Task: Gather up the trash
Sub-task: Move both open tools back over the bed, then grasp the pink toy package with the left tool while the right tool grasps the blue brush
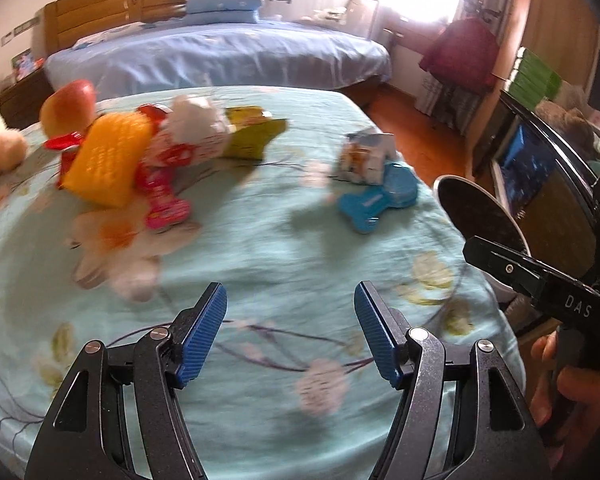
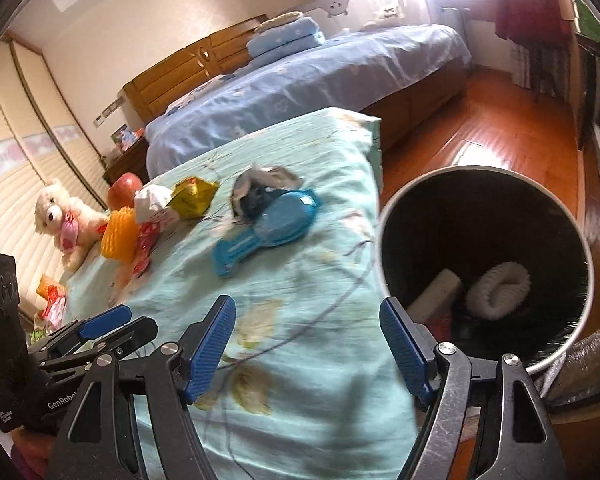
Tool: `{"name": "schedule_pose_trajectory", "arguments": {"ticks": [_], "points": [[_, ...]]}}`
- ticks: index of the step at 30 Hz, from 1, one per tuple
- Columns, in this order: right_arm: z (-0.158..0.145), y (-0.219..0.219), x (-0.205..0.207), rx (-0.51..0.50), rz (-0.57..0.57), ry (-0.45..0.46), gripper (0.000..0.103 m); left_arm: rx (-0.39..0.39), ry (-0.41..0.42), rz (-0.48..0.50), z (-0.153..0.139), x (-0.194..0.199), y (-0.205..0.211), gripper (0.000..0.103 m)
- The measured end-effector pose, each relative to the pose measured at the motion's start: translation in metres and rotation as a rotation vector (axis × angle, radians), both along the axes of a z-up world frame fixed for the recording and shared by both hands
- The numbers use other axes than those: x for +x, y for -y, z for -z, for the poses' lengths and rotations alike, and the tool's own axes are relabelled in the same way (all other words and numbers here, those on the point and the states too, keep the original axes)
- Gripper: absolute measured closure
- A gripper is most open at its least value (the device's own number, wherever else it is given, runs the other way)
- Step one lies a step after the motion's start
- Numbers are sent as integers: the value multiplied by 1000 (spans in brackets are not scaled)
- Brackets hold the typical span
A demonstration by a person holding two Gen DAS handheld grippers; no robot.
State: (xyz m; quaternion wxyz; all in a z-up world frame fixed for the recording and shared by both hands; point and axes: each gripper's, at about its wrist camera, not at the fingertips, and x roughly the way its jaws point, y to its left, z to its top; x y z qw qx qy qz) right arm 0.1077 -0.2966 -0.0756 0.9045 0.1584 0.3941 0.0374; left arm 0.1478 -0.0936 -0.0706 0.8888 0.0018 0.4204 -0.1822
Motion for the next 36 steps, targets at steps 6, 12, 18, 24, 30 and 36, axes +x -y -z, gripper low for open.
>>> {"name": "schedule_pose_trajectory", "arguments": {"ticks": [6, 12, 18, 24, 30, 36], "points": [[2, -18, 13, -23, -34, 2, 27, -5, -8, -67, 4, 8, -26, 35], [2, -30, 28, -45, -58, 5, 27, -7, -28, -126, 9, 21, -45, 35], [6, -38, 43, -55, -71, -1, 27, 1, -43, -154, 13, 35, -54, 35], [12, -45, 58, -42, -83, -18, 27, 1, -61, -185, 16, 56, -57, 35], [17, -51, 76, -42, -59, -54, 27, 39, -74, -223, 18, 84, -47, 35], [19, -59, 86, -128, -25, -79, 36, 121, -45, -252, 21, 97, -37, 45]]}}
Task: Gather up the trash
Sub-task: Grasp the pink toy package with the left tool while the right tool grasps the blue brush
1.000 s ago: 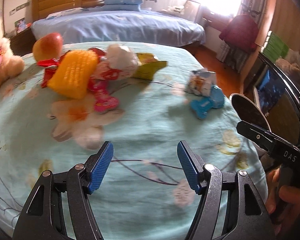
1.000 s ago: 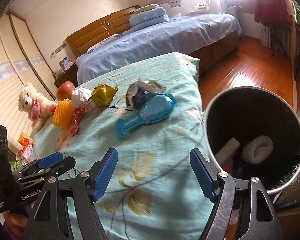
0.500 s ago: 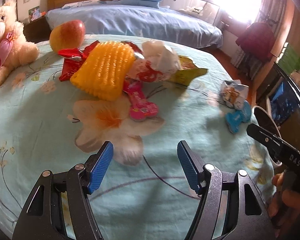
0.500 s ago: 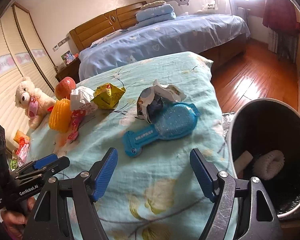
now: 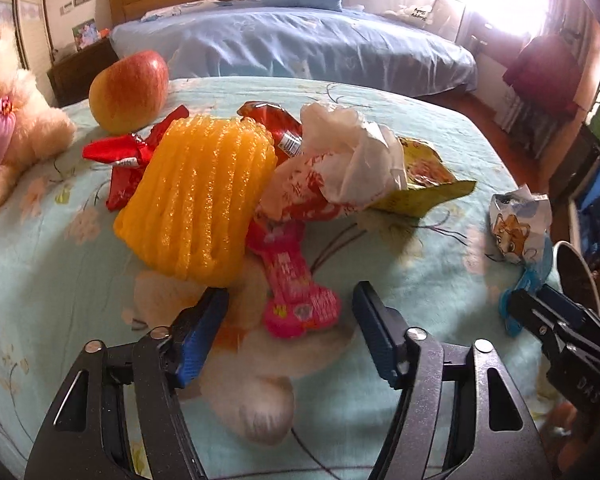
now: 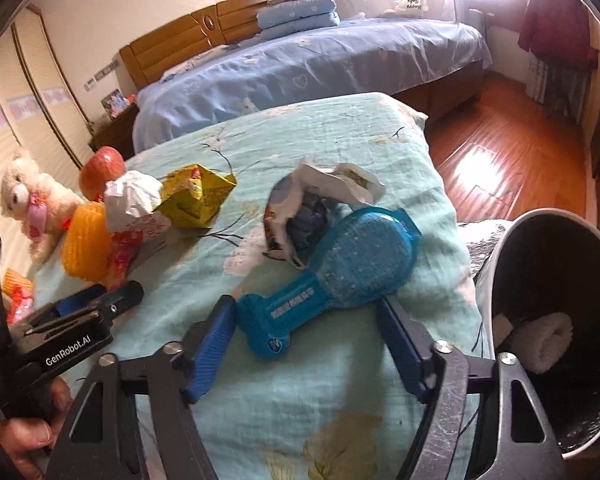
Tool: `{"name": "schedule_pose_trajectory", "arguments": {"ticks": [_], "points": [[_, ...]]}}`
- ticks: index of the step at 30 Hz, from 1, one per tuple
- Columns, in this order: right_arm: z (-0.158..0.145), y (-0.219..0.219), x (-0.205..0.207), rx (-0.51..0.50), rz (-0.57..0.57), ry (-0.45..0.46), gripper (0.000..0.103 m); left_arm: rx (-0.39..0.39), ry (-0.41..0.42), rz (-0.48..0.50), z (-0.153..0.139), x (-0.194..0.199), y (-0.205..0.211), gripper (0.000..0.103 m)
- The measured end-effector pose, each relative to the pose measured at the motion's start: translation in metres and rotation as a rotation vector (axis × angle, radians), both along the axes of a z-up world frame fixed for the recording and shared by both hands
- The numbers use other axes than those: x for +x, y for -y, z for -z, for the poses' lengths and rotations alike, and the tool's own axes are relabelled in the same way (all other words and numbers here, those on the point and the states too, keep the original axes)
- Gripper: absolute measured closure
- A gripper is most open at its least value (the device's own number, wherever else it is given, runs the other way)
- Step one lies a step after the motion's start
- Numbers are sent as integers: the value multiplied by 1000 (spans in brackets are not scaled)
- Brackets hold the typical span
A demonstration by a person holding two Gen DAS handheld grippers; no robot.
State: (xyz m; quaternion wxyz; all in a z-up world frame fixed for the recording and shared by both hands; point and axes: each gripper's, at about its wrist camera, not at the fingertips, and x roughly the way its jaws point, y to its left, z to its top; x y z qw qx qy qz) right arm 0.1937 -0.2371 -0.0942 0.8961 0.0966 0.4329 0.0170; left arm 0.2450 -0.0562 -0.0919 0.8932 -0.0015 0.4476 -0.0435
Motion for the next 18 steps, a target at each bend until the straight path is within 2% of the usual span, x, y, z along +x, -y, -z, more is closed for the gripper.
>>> {"name": "schedule_pose_trajectory", "arguments": {"ticks": [1, 2, 3, 5, 7, 11, 15, 18], "points": [[0, 0, 0, -15, 8, -1, 49, 3, 3, -1, 0, 0, -1, 47], [0, 1, 0, -23, 20, -1, 63, 2, 6, 0, 0, 0, -2, 55], [-1, 4, 0, -13, 22, 2, 70, -2, 11, 4, 0, -1, -3, 67], [1, 10, -2, 27, 17, -3, 100, -19, 14, 18, -1, -1, -6, 68], [1, 13, -4, 39, 24, 0, 103, -36, 13, 30, -2, -5, -10, 68], [-1, 18, -16, 87, 22, 19, 103, -99, 9, 55, -5, -19, -20, 68], [-3, 17, -24, 131, 2, 20, 103, -121, 8, 76, -6, -38, -23, 68], [0, 16, -21, 157, 16, 3, 93, -138, 3, 99, -7, -53, -25, 68]]}}
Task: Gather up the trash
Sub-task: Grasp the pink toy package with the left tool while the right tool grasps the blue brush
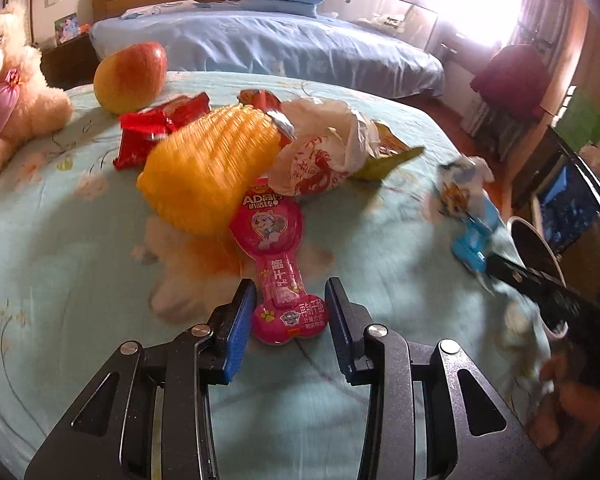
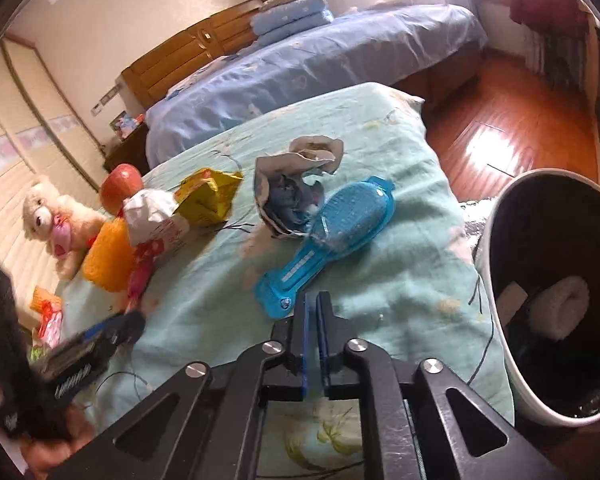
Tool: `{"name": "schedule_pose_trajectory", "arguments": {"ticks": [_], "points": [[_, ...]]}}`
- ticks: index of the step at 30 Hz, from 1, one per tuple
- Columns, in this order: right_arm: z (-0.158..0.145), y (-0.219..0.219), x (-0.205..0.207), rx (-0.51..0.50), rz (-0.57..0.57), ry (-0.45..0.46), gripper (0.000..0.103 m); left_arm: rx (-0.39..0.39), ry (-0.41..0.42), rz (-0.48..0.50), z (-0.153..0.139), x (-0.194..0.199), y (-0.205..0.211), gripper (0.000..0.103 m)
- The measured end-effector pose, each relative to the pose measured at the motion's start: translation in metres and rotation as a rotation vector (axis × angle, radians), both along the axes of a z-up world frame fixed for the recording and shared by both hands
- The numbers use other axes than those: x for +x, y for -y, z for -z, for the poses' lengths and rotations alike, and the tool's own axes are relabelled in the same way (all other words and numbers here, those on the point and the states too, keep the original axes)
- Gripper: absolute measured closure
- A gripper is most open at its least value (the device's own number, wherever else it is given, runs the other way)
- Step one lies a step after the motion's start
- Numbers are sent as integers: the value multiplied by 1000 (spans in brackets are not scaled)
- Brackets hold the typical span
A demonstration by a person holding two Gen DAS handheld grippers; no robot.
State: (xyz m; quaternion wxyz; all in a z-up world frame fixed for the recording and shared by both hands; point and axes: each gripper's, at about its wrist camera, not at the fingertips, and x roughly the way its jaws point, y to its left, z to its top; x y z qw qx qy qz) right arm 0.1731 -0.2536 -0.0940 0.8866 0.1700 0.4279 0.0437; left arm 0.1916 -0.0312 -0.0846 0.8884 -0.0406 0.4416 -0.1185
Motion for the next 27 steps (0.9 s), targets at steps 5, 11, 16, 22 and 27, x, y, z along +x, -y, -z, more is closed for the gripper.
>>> {"name": "schedule_pose_trajectory", "arguments": {"ticks": [5, 11, 16, 22, 27], "points": [[0, -11, 9, -3, -11, 8, 65, -26, -7, 24, -1, -17, -13, 68], [0, -24, 24, -67, 2, 1, 57, -27, -10, 38, -1, -29, -27, 68], [2, -29, 27, -85, -4, -6, 100, -17, 1, 45, 1, -35, -28, 68], [0, -26, 7, -50, -50, 8, 103, -16, 5, 56, 1, -39, -25, 68], [-11, -14, -9, -24, -44, 51, 95, -29, 4, 77, -1, -43, -21, 68]]}}
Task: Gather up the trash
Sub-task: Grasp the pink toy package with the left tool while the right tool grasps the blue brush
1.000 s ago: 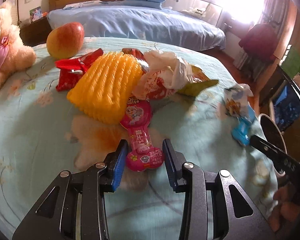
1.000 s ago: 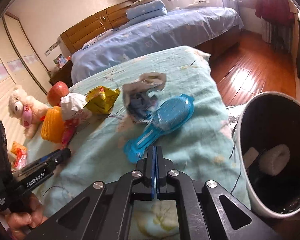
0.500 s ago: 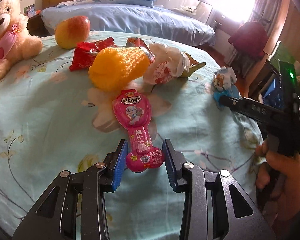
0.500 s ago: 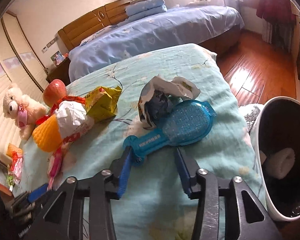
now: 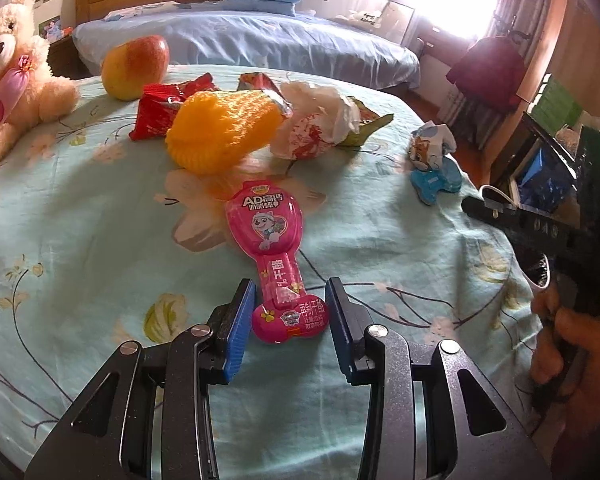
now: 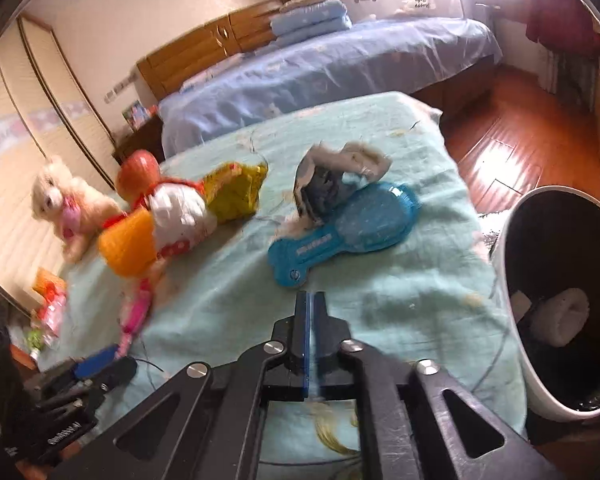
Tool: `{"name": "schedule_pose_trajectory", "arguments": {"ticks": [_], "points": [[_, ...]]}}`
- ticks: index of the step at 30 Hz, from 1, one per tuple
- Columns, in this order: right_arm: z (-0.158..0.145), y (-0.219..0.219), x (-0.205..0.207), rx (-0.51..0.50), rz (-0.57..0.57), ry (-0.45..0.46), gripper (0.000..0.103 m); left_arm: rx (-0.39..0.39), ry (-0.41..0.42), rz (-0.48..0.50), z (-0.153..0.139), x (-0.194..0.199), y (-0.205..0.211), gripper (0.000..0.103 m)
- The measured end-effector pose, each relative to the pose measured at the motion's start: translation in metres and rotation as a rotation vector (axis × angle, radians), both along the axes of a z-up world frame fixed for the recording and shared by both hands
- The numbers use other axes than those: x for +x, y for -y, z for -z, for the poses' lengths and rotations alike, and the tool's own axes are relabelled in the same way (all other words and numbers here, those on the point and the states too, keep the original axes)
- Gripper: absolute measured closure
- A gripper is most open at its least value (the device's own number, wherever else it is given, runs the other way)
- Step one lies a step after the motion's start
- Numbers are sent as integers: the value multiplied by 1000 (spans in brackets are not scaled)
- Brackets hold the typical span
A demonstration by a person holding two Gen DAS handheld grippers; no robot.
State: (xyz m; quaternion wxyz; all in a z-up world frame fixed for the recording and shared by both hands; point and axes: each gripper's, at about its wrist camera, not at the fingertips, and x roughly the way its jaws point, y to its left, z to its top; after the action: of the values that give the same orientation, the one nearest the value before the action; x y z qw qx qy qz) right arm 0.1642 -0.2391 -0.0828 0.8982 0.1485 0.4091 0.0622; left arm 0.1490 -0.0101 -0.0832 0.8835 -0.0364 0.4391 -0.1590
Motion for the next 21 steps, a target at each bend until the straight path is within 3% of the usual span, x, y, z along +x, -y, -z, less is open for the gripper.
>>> {"name": "schedule_pose_trajectory", "arguments": {"ticks": [1, 2, 4, 5, 8, 10, 17, 18, 20, 21], "points": [[-2, 5, 1, -4, 16, 6, 86, -2, 1, 4, 0, 0, 1, 68], [-4, 11, 4, -18, 27, 13, 66, -2, 2, 8, -1, -1, 2, 68], [-8, 18, 10, -27, 21, 39, 43, 1, 4, 16, -2, -2, 4, 68], [-9, 21, 15, -35, 1, 59, 40, 3, 3, 17, -2, -2, 5, 68], [-8, 24, 32, -106, -83, 55, 39, 4, 1, 15, -3, -1, 5, 68], [-4, 25, 42, -127, -146, 39, 32, 7, -2, 13, -2, -1, 5, 68], [12, 31, 67, -81, -247, -11, 26, 23, -4, 28, 0, -2, 15, 68], [13, 29, 67, -85, -254, -10, 27, 24, -4, 30, 0, -3, 16, 68], [13, 25, 65, -124, -252, -11, 41, 27, -3, 34, 0, -4, 19, 68], [13, 23, 64, -139, -246, -12, 42, 27, -3, 36, 0, -4, 20, 68]]}}
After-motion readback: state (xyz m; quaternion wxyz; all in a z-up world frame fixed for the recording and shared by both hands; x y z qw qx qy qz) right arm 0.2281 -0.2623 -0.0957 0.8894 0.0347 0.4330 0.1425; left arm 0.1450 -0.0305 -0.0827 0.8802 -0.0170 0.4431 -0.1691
